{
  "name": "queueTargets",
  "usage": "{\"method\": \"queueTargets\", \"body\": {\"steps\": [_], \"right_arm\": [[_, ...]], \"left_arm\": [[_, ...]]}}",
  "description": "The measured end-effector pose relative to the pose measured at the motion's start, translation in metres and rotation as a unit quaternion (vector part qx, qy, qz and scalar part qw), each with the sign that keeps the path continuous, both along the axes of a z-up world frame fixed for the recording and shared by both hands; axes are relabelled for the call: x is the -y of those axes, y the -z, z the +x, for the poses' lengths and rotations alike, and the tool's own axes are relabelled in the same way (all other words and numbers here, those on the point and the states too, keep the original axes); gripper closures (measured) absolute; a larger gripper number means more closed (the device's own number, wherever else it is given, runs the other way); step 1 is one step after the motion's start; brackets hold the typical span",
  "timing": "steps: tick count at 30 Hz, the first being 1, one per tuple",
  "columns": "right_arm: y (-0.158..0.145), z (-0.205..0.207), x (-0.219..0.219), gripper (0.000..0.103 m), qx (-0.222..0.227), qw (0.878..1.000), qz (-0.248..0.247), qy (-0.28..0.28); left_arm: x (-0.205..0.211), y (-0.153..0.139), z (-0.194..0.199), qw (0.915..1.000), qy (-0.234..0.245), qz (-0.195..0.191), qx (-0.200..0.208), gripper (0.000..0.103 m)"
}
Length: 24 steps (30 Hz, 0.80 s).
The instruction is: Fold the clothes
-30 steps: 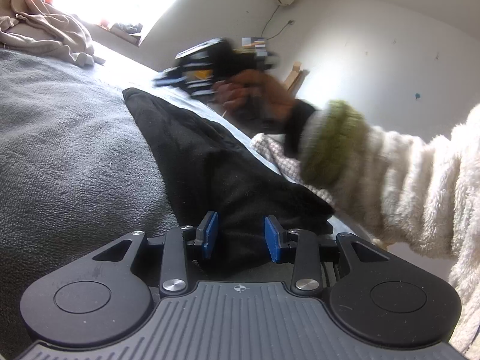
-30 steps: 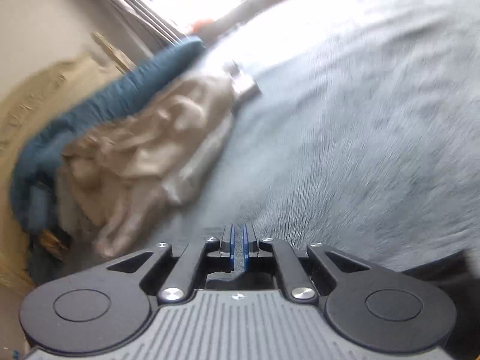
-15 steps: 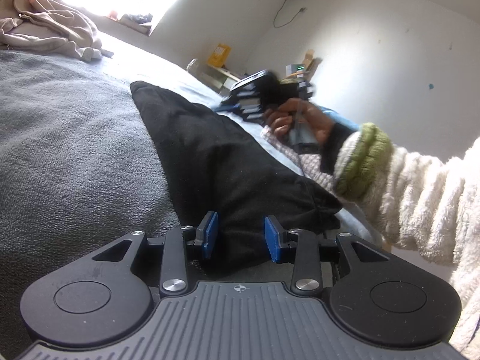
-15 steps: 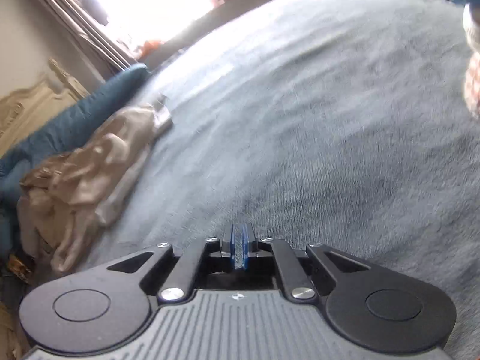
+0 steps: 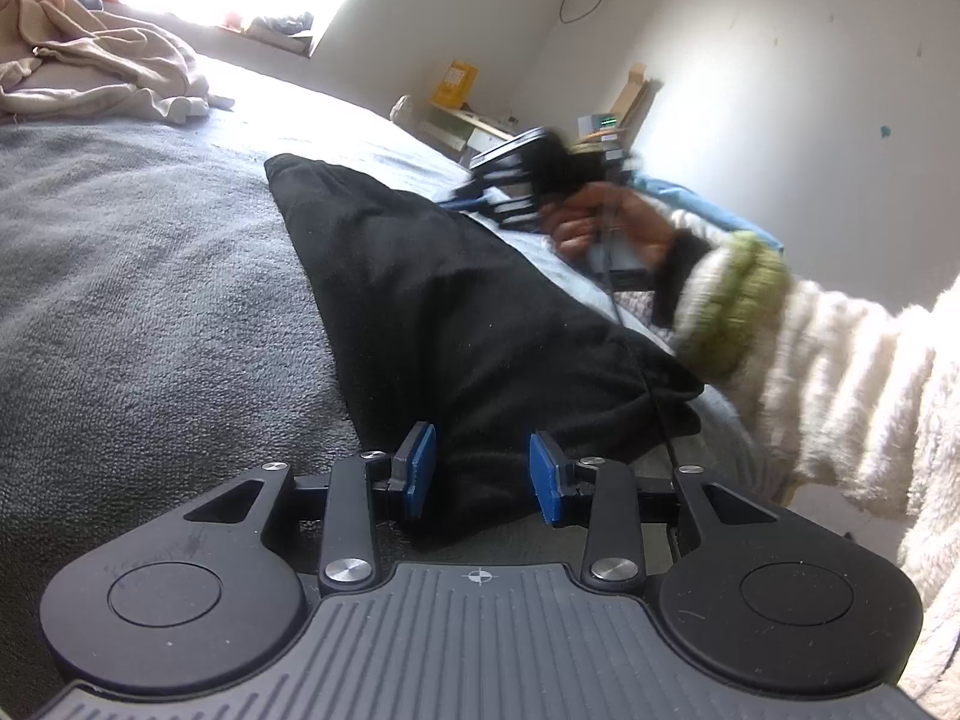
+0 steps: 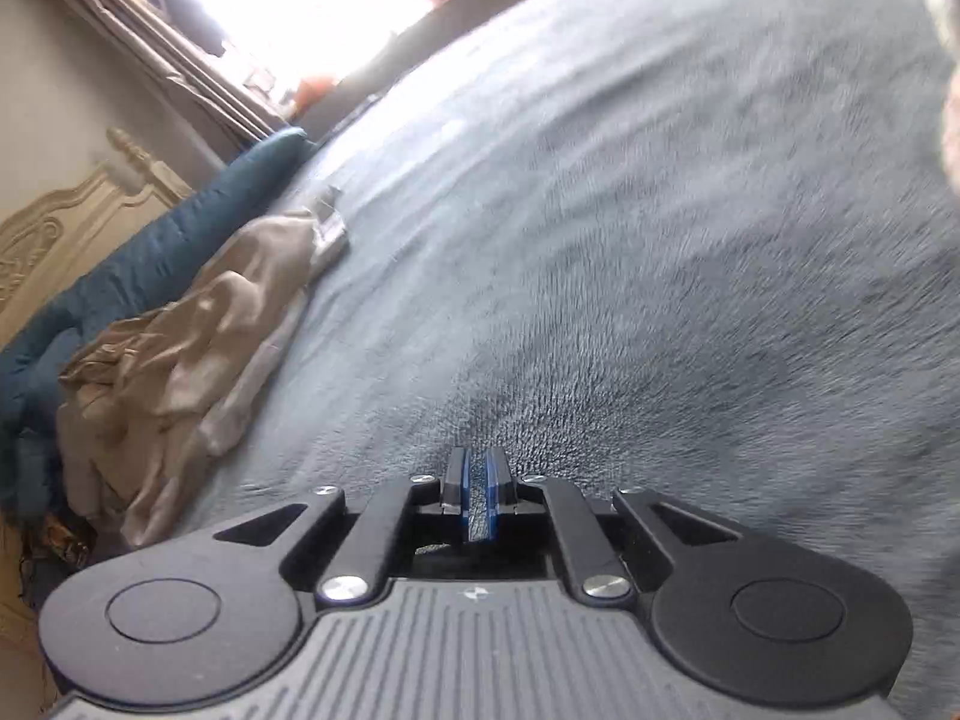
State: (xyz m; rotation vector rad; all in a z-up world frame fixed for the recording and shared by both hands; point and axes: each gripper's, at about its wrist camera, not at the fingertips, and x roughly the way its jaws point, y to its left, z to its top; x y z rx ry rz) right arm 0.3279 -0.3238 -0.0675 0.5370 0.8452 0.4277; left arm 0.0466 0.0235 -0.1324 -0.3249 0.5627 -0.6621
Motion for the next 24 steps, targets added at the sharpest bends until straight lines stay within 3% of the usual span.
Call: {"method": "queueTargets", "body": {"steps": [3, 5, 6, 8, 10, 13, 15, 16, 22, 24], "right_arm": [[-0.025, -0.043, 0.000, 0.084, 0.030, 0.996, -0.008, -0.079], [-0.021, -0.057, -0.007, 0.085, 0.019, 0.993, -0.032, -0.112], [-0.016, -0.057, -0.008, 0.085, 0.013, 0.993, -0.064, -0.103], [-0.008, -0.052, -0.001, 0.101, 0.007, 0.991, -0.123, -0.056], [-0.010, -0.051, 0.017, 0.093, 0.018, 0.986, -0.163, 0.026], [-0.032, -0.082, 0.028, 0.093, 0.071, 0.988, -0.138, 0.012], [-0.041, -0.112, 0.021, 0.093, 0.087, 0.989, -0.103, -0.053], [-0.037, -0.121, 0.022, 0.093, 0.084, 0.989, -0.111, -0.054], [-0.007, -0.163, 0.039, 0.094, 0.043, 0.980, -0.193, -0.012], [-0.017, -0.181, 0.060, 0.092, 0.063, 0.980, -0.187, 0.023]], "left_arm": [[0.000, 0.000, 0.001, 1.0000, 0.001, 0.001, -0.003, 0.068], [0.001, -0.003, 0.002, 0.9999, 0.000, 0.004, -0.011, 0.068], [0.001, -0.005, 0.003, 0.9999, -0.001, 0.006, -0.015, 0.068], [0.005, -0.008, 0.002, 0.9996, -0.002, 0.023, -0.015, 0.068], [0.009, -0.012, 0.001, 0.9990, -0.003, 0.041, -0.015, 0.068], [0.016, -0.014, -0.002, 0.9974, -0.001, 0.071, -0.006, 0.065], [0.020, -0.016, -0.002, 0.9964, 0.000, 0.084, -0.003, 0.062], [0.022, -0.016, -0.003, 0.9959, 0.001, 0.091, -0.002, 0.062], [0.028, -0.022, -0.007, 0.9923, -0.002, 0.124, 0.000, 0.061], [0.029, -0.026, -0.009, 0.9907, -0.003, 0.136, 0.004, 0.061]]}}
